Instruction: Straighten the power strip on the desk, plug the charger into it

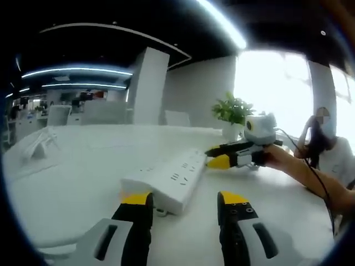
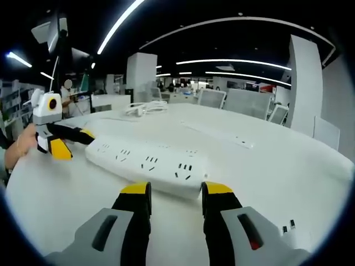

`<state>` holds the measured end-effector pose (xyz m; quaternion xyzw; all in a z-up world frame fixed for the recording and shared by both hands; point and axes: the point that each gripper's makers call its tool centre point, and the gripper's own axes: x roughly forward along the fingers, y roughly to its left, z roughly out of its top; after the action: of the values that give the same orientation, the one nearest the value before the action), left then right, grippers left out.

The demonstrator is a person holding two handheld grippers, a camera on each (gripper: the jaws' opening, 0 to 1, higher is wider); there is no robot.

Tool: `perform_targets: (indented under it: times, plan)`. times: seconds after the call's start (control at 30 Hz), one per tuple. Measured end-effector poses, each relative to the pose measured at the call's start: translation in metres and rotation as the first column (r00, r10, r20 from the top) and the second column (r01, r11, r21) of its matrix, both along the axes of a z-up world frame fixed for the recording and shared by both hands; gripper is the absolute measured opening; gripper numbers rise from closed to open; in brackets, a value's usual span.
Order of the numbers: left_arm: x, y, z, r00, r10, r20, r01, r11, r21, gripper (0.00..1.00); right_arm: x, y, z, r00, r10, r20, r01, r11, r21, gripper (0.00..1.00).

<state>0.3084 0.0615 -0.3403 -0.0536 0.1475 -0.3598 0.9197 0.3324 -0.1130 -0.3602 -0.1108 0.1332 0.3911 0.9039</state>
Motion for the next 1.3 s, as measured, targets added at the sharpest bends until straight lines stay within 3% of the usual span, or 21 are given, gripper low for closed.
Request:
perform_targets:
  times: [0.1,0.23,0.73,0.9,1.2,1.3]
  plan:
    - [-0.024,-0.017,-0.006,1.0,-0.002,0.014,0.002,1.0,0.022,0.48,-0.001,0.001,0.0,1.0,-0.004,-0.002,0.004,1.0,0.003,0.36]
    - [-0.032,-0.02,-0.006,1.0,-0.004,0.011,0.004,1.0,0.013,0.48,-0.001,0.001,0.0,1.0,-0.012,0.002,0.012,1.0,-0.001,0.37]
    - [-0.033,-0.015,-0.005,1.0,0.01,0.009,-0.011,1.0,0.029,0.47,-0.001,0.001,0.002,1.0,-0.016,0.001,0.016,1.0,-0.005,0.32]
    - [-0.049,-0.022,-0.008,1.0,0.015,0.01,-0.015,0.999,0.036,0.47,-0.006,0.005,0.003,1.0,0.0,-0.002,0.0,1.0,-0.015,0.32]
    - [-0.071,-0.024,-0.017,1.0,0.009,0.03,-0.012,0.991,0.131,0.52,-0.012,0.01,0.003,0.999,0.039,0.008,-0.038,0.996,-0.075,0.29]
    - [-0.073,-0.019,-0.018,1.0,0.017,0.015,-0.019,0.994,0.111,0.51,-0.015,0.013,0.003,0.999,0.054,0.009,-0.052,0.994,-0.093,0.28]
